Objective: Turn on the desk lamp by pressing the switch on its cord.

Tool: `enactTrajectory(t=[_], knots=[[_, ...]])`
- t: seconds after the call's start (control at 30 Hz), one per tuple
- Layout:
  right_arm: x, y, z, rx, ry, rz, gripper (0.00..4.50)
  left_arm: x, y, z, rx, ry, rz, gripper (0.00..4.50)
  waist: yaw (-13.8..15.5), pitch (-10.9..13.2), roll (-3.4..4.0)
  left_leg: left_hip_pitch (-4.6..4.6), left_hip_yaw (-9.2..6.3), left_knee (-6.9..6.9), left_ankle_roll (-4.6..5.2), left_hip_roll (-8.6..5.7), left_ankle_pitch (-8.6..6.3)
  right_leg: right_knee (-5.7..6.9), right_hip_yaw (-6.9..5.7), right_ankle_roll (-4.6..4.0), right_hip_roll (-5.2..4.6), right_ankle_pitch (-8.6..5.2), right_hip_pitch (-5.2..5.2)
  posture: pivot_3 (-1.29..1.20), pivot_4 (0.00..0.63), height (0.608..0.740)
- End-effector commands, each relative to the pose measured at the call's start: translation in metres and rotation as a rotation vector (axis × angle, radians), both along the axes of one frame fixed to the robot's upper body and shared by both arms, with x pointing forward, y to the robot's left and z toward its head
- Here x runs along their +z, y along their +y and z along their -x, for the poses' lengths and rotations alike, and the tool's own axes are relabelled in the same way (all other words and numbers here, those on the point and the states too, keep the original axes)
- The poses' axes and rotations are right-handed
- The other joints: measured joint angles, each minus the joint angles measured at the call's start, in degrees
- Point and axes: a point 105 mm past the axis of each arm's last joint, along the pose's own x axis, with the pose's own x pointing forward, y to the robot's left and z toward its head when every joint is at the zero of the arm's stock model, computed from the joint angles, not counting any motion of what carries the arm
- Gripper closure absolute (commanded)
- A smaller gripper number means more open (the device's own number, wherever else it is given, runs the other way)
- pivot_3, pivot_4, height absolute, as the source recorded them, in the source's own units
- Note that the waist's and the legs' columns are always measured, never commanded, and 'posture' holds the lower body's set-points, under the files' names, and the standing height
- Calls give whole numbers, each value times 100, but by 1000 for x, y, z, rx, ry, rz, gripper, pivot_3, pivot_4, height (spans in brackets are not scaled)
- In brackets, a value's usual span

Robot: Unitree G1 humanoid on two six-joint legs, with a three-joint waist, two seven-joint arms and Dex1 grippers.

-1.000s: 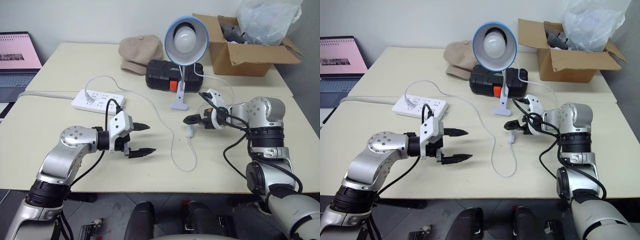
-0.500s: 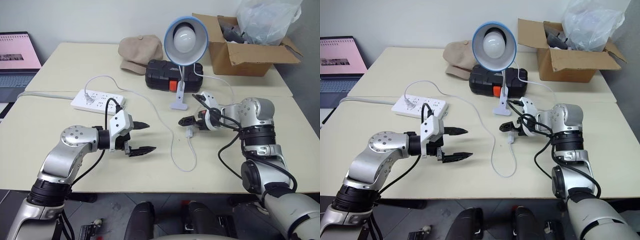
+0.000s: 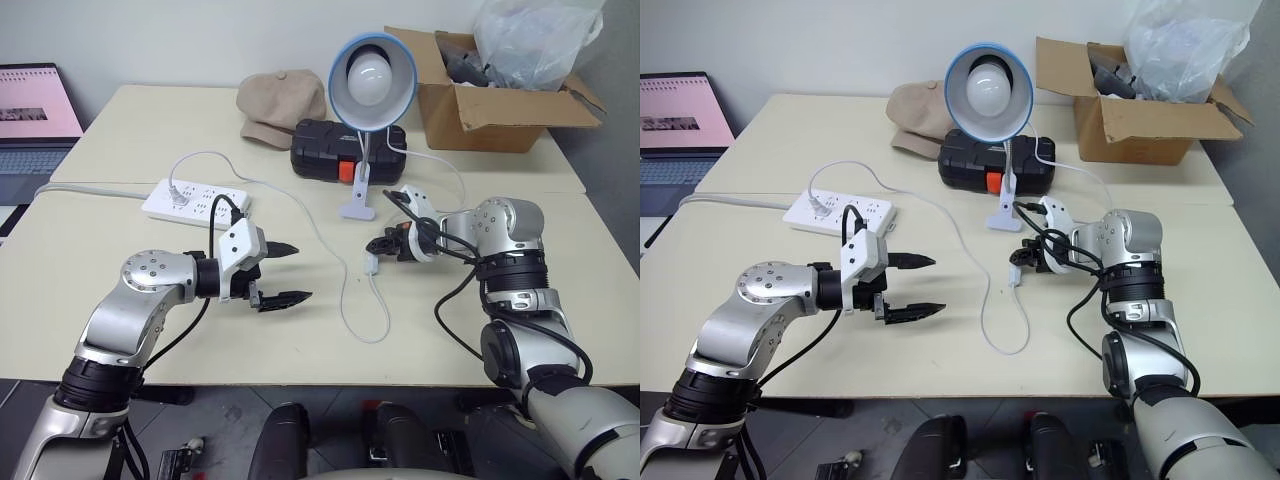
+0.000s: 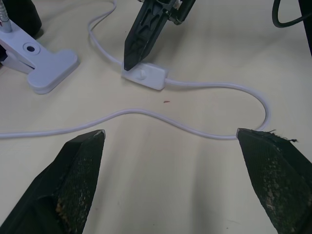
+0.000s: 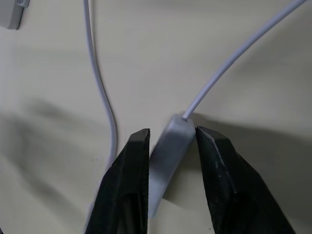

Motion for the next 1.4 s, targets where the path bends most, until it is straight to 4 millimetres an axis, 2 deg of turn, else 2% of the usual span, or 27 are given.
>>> enactTrajectory(t=[0.03, 0.07, 0.23, 0.37, 0.5, 0.6, 0.67, 0.77, 0.9, 1.1, 1.27, 1.4], knots=[[6, -6, -5, -25, -29, -2, 3971, 11, -2, 1, -20, -47, 0, 0, 0, 0, 0, 0, 0, 0, 0, 0, 0, 0, 0, 0, 0, 0, 0, 0, 150, 740], [6, -6, -5, -29, -29, -5, 4102, 12, -3, 0, -18, -48, 8, 0, 0, 0, 0, 0, -1, 0, 0, 0, 0, 0, -1, 0, 0, 0, 1, 0, 150, 740], [17, -6, -10, -37, -102, -63, 4121, 31, -7, -6, 2, -3, 118, 0, 19, 0, 0, 0, -1, 1, 0, -2, 0, 0, -1, 3, -1, 1, 1, 0, 150, 740], [26, -18, -9, -66, -155, -104, 4121, 51, -10, -16, 16, 6, 176, 0, 33, 0, 0, -5, -8, 2, 1, -2, 1, -1, -7, 4, 0, 1, 1, 0, 150, 740], [35, -22, -11, -103, -201, -151, 4121, 57, -15, -17, 13, 40, 227, 0, 1, 0, 0, -5, -1, 1, 1, -3, 0, -4, -1, 4, 1, 1, 0, 0, 150, 740], [51, -22, -9, -106, -271, -232, 4121, 64, -26, -17, -17, 60, 265, 0, -10, 0, 0, -5, -2, -1, 1, 0, 1, -3, -1, 4, 1, 1, 0, 0, 150, 740], [71, -17, -1, -68, -354, -330, 4121, 73, -36, -18, -41, 92, 326, 0, -3, 0, 0, -5, -6, -1, 0, 0, 1, -2, -4, 4, 2, 1, 0, 0, 150, 740], [85, -16, 6, -49, -392, -420, 4121, 77, -42, -20, -59, 127, 363, 0, 3, 0, 0, -6, -8, 1, 1, -1, 1, 0, -6, 4, 2, 1, 1, 0, 150, 740], [110, -16, 29, 64, -463, -533, 4121, 66, -50, -17, -102, 190, 335, 0, -3, 0, 1, -5, -5, 0, 0, -2, 1, -1, -3, 4, 2, 2, 1, 0, 150, 740], [123, -14, 47, 157, -494, -594, 4121, 68, -55, -16, -125, 273, 403, 0, -3, 0, 1, -5, -7, 0, 0, -2, 1, -1, -4, 3, 2, 2, 1, 0, 150, 740], [131, -9, 63, 250, -492, -636, 4121, 92, -65, -14, -182, 378, 574, 0, 3, 1, 1, -5, -12, 1, 1, -2, 1, 0, -7, 3, 2, 2, 2, 0, 150, 740], [132, -7, 74, 307, -484, -653, 4121, 88, -66, -12, -176, 412, 585, 0, -2, 1, 1, -5, -10, 1, 1, -4, 1, -2, -4, 4, 1, 2, 4, 0, 150, 740]])
